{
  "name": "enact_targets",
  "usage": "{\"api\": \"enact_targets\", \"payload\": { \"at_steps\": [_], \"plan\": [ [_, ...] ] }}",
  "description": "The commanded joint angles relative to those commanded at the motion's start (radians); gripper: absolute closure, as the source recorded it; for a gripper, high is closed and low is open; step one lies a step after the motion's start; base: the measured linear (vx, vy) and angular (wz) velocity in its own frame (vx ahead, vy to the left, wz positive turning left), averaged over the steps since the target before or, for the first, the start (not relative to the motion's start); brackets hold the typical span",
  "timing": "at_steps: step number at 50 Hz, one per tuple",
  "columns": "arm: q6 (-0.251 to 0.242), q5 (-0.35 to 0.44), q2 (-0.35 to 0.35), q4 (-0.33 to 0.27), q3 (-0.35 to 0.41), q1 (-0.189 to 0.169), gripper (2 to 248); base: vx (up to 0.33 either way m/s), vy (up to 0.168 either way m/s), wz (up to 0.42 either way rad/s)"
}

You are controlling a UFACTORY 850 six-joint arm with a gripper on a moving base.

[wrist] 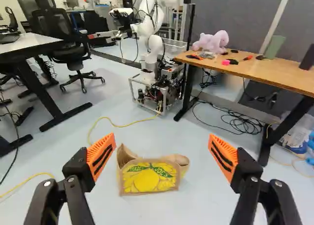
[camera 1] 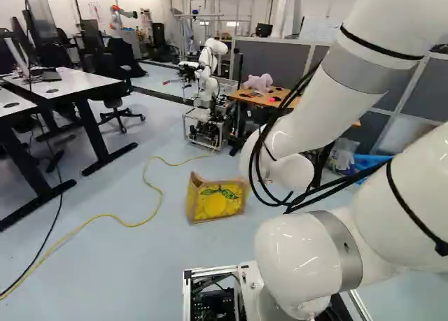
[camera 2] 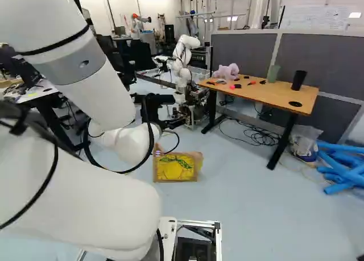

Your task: Pick up the bag on the ground and place it on the table

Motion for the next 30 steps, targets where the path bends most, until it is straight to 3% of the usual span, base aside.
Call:
{"api": "enact_targets", "payload": {
  "at_steps": [7, 30],
  "plan": [
    [0.0, 0.0, 0.0, 0.0, 0.0, 0.0, 3, 0.181, 0.041, 0.175],
    [0.0, 0.0, 0.0, 0.0, 0.0, 0.0, 3, 0.182, 0.006, 0.005]
  ]
}}
